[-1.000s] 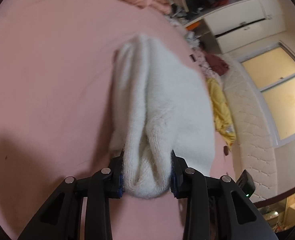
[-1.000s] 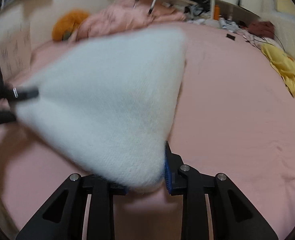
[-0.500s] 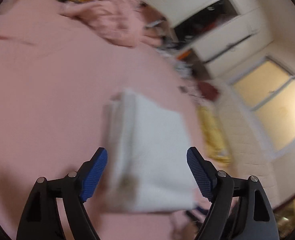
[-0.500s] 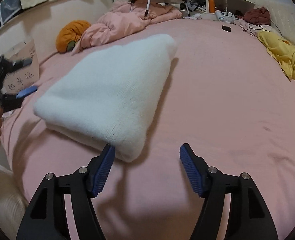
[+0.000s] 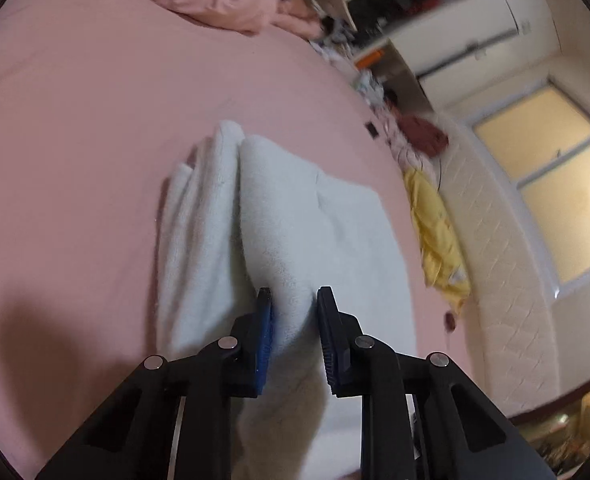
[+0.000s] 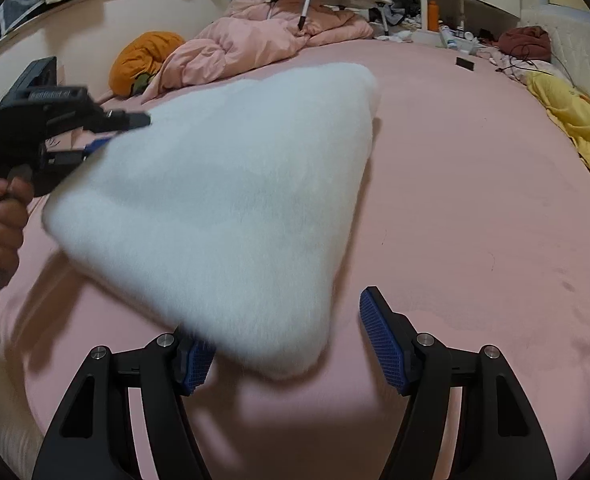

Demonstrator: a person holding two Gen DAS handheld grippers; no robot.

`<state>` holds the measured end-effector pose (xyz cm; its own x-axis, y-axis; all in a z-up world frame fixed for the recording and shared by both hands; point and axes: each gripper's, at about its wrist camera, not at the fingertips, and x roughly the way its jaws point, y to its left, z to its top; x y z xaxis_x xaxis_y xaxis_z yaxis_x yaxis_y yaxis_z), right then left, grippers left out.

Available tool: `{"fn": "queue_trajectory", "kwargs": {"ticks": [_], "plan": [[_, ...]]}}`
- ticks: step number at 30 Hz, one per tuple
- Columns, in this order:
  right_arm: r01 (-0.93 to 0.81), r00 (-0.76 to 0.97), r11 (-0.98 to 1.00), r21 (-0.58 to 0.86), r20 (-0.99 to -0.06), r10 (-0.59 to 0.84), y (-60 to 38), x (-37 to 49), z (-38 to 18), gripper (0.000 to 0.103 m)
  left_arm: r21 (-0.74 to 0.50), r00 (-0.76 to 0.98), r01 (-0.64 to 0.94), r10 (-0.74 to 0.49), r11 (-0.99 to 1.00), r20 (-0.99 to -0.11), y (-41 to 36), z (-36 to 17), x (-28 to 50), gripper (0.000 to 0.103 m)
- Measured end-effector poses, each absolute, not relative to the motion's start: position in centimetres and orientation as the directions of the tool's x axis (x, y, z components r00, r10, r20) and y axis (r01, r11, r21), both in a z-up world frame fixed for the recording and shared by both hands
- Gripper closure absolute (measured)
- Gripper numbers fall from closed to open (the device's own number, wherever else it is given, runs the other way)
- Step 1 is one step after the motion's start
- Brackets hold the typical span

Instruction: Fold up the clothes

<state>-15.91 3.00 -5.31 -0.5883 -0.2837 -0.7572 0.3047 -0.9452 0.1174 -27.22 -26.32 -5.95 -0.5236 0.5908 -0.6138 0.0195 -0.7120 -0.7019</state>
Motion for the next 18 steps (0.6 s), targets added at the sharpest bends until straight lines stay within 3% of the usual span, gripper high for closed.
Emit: {"fn": "queue_trajectory", "kwargs": {"ticks": [2,5,6,7,8,11,13,18], "plan": [[0.294,-0.582,-0.948,0.123,-0.763,-0.280,3.0,-16.4,-5.6,0.035,-0.735,-0.503,0.037,0.623,-0.677,-0.599,-26.8,-6.9,-27.2,0.082],[0.279,-0.577,-0.951,0.134,-0.768,-0.278,3.0,-17.1,-5.9,0.035,-0.824,-0.537,0.018,0.689,-0.567,-0.486,-28.0,-6.5,-26.6,0.082],[0.282,-0.591,-0.949,0.144,-0.752,-0.290,3.0,-17.0,-5.3,0.042,-0.850,-0.551,0.005,0.708,-0.527,-0.442,-28.5,-6.2,-26.4,0.087],[0.284,-0.606,-0.946,0.155,-0.736,-0.302,3.1,-16.9,-4.6,0.065,-0.874,-0.564,-0.009,0.724,-0.486,-0.397,-28.9,-6.0,-26.2,0.091],[0.286,-0.620,-0.944,0.163,-0.720,-0.312,3.2,-16.7,-4.0,0.068,-0.888,-0.581,-0.019,0.728,-0.459,-0.364,-29.3,-5.6,-25.9,0.091],[0.280,-0.655,-0.946,0.166,-0.687,-0.315,3.1,-16.2,-2.7,0.073,-0.869,-0.628,-0.014,0.680,-0.495,-0.378,-30.2,-4.5,-25.0,0.091],[0.284,-0.636,-0.952,0.118,-0.719,-0.279,2.3,-16.2,-4.2,0.072,-0.864,-0.625,0.000,0.675,-0.504,-0.393,-30.2,-4.6,-24.7,0.091],[0.295,-0.599,-0.952,0.085,-0.760,-0.254,1.6,-16.3,-6.5,0.068,-0.811,-0.573,0.139,0.621,-0.569,-0.534,-30.0,-8.1,-26.0,0.092]]}}
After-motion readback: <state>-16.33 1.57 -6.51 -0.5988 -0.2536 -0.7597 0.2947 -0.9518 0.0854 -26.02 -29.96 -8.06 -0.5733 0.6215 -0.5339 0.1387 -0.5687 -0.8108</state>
